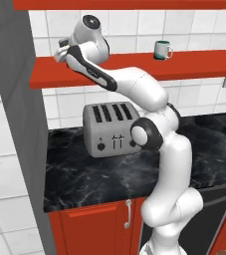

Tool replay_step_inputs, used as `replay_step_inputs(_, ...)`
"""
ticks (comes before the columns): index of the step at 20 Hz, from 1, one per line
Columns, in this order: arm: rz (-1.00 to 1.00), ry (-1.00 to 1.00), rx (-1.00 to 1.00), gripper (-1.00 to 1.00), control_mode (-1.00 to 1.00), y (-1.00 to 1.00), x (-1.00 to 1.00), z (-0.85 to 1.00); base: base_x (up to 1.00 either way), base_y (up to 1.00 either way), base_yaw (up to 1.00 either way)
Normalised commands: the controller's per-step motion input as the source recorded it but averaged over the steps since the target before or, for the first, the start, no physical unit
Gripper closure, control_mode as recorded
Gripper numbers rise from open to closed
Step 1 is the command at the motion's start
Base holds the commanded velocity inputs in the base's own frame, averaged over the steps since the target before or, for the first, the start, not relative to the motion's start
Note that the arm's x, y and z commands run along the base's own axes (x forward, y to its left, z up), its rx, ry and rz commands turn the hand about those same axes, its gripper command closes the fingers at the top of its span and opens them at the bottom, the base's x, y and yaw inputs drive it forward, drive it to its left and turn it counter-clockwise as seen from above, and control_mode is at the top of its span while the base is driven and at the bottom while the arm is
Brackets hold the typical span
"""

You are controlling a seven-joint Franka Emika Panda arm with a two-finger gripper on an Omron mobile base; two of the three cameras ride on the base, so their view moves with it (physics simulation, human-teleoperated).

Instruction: Take the cinnamon bottle from the cabinet and place it on the dining table, next to the plate with the cupcake. Then take the chocolate from the dining counter and place it on the cupcake plate.

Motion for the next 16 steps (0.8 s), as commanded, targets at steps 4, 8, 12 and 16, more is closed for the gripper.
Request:
replay_step_inputs(4, 0.00, 0.00, 0.01, 1.00, -1.00, 0.00, -0.04, 0.13, 0.00, 0.00, 0.00)
replay_step_inputs(8, -0.01, -0.01, 0.00, 1.00, -1.00, 0.03, -0.63, 0.09, 0.00, 0.00, 0.00)
replay_step_inputs(12, -0.17, -0.09, 0.04, 1.00, -1.00, -0.03, -1.00, -0.01, 0.00, 0.00, 0.00)
replay_step_inputs(16, -0.03, -0.24, 0.19, 1.00, -1.00, -0.33, -1.00, -0.01, 0.00, 0.00, 0.00)
